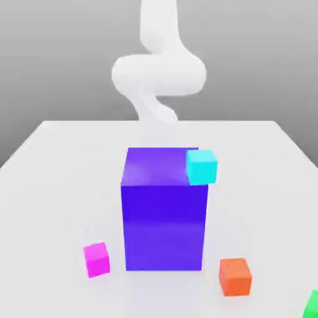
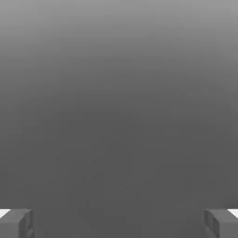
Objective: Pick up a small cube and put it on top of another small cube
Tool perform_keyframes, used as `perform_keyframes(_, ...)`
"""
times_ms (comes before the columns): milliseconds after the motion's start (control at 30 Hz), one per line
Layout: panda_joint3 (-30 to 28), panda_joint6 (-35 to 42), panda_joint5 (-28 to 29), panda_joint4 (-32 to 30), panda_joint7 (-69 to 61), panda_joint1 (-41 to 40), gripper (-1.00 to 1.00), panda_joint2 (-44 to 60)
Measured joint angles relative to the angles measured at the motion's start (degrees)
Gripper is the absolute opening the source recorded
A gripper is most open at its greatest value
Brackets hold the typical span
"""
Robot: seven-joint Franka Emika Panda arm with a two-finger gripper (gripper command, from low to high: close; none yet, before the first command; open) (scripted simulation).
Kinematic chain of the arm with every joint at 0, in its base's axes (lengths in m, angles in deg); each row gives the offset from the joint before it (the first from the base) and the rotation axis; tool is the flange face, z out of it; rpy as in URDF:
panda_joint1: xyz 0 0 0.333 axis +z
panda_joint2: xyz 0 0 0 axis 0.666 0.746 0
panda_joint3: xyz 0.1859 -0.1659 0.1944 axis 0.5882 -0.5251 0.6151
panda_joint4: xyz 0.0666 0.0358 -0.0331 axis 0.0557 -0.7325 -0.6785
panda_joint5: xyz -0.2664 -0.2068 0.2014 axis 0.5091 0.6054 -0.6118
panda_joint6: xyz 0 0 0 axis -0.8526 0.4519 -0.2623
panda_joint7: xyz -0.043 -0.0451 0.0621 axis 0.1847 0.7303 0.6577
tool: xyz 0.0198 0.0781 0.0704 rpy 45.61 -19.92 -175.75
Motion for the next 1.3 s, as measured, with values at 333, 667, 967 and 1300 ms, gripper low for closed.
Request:
perform_keyframes(333, -1.06, -9.05, 21.62, 4.36, -25.08, -2.53, 0.0, 12.28)
perform_keyframes(667, -3.06, -21.92, 44.73, 5.92, -50.65, -4.91, 0.0, 24.17)
perform_keyframes(967, -4.15, -33.0, 67.08, 7.51, -72.62, -7.4, 0.0, 34.87)
perform_keyframes(1300, -5.44, -44.01, 92.3, 9.27, -96.86, -9.77, 0.0, 46.4)
